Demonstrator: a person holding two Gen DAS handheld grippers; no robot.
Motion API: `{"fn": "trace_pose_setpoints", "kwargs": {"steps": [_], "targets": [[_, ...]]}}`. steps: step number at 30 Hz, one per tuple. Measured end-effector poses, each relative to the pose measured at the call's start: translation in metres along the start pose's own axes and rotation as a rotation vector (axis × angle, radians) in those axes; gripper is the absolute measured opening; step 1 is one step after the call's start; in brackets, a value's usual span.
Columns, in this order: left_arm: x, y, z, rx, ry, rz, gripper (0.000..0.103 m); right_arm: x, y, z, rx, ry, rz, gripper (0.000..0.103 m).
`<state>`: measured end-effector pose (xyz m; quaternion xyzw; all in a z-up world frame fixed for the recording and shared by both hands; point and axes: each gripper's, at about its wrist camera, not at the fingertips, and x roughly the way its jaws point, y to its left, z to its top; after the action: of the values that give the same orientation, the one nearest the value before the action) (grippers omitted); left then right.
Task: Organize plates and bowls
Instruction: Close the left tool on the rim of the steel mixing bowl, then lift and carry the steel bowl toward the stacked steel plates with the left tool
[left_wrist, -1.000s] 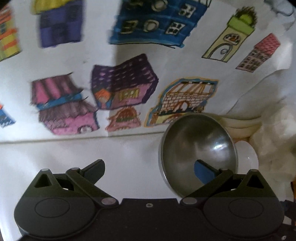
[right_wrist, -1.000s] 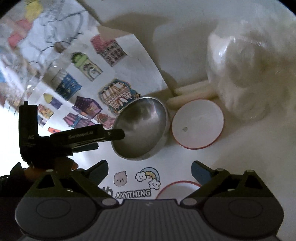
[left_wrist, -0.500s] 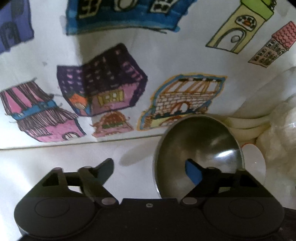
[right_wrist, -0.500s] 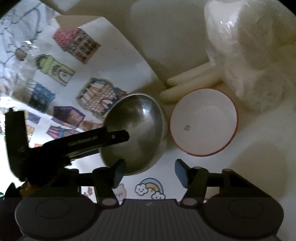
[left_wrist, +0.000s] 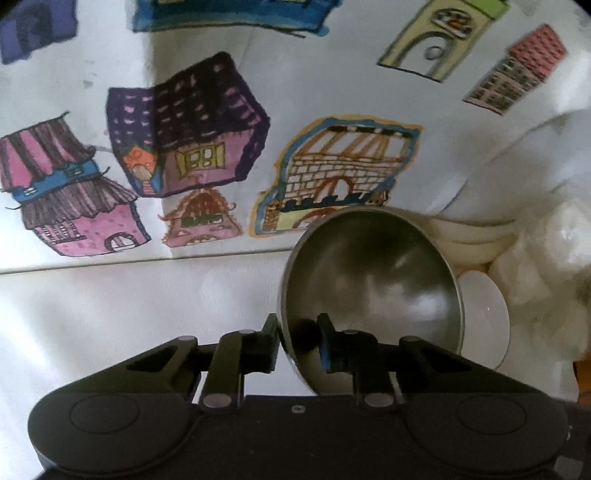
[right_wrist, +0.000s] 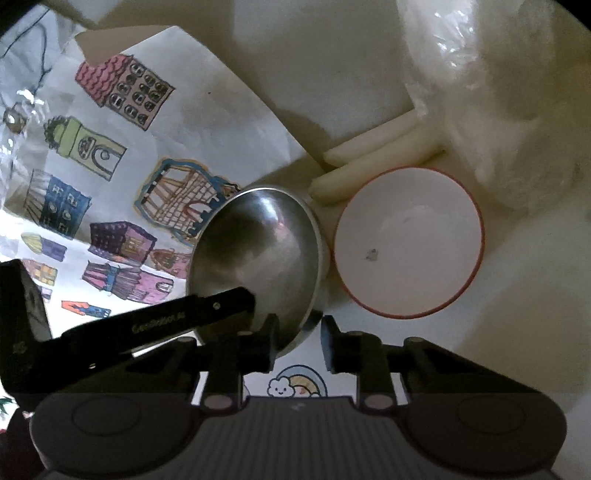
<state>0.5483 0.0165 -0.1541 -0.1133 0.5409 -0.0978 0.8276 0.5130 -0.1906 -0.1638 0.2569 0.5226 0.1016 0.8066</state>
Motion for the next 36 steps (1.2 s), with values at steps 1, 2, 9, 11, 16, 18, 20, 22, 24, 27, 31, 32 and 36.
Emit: {"fn": "trace_pose_setpoints", "kwargs": {"steps": [1, 2, 9, 11, 16, 18, 20, 22, 24, 27, 31, 32, 36], "targets": [[-0.003, 0.000, -0.003, 0.004, -0.008, -0.005, 0.020, -0.002, 0.001, -0.001, -0.004, -0.002, -0.003, 0.027], [-0.006, 0.001, -0.006, 0.007, -0.013, -0.011, 0.020, -0.004, 0.001, -0.003, -0.003, -0.006, -0.002, 0.026], [-0.039, 0.000, -0.028, 0.036, -0.068, -0.028, 0.019, -0.027, 0.014, -0.021, -0.056, -0.045, -0.005, 0.026], [-0.053, -0.002, -0.035, 0.045, -0.089, -0.041, 0.019, -0.038, 0.020, -0.029, -0.073, -0.063, -0.005, 0.026], [-0.090, -0.011, -0.058, 0.089, -0.123, -0.091, 0.019, -0.077, 0.025, -0.050, -0.110, -0.117, -0.006, 0.026], [-0.101, -0.019, -0.068, 0.117, -0.128, -0.119, 0.019, -0.095, 0.021, -0.059, -0.114, -0.138, -0.013, 0.026], [-0.110, -0.030, -0.081, 0.148, -0.127, -0.152, 0.019, -0.114, 0.014, -0.073, -0.109, -0.160, -0.026, 0.026], [-0.116, -0.044, -0.093, 0.176, -0.124, -0.184, 0.019, -0.134, 0.005, -0.086, -0.095, -0.183, -0.042, 0.026], [-0.120, -0.060, -0.102, 0.202, -0.117, -0.214, 0.019, -0.152, -0.005, -0.098, -0.083, -0.204, -0.061, 0.026], [-0.122, -0.087, -0.121, 0.243, -0.101, -0.258, 0.019, -0.179, -0.021, -0.115, -0.068, -0.226, -0.092, 0.026], [-0.122, -0.122, -0.142, 0.297, -0.066, -0.300, 0.020, -0.212, -0.051, -0.136, -0.030, -0.241, -0.126, 0.026], [-0.121, -0.132, -0.149, 0.307, -0.055, -0.306, 0.020, -0.218, -0.059, -0.140, -0.020, -0.240, -0.130, 0.026], [-0.116, -0.165, -0.175, 0.340, -0.019, -0.312, 0.020, -0.237, -0.094, -0.154, 0.004, -0.215, -0.146, 0.026]]}}
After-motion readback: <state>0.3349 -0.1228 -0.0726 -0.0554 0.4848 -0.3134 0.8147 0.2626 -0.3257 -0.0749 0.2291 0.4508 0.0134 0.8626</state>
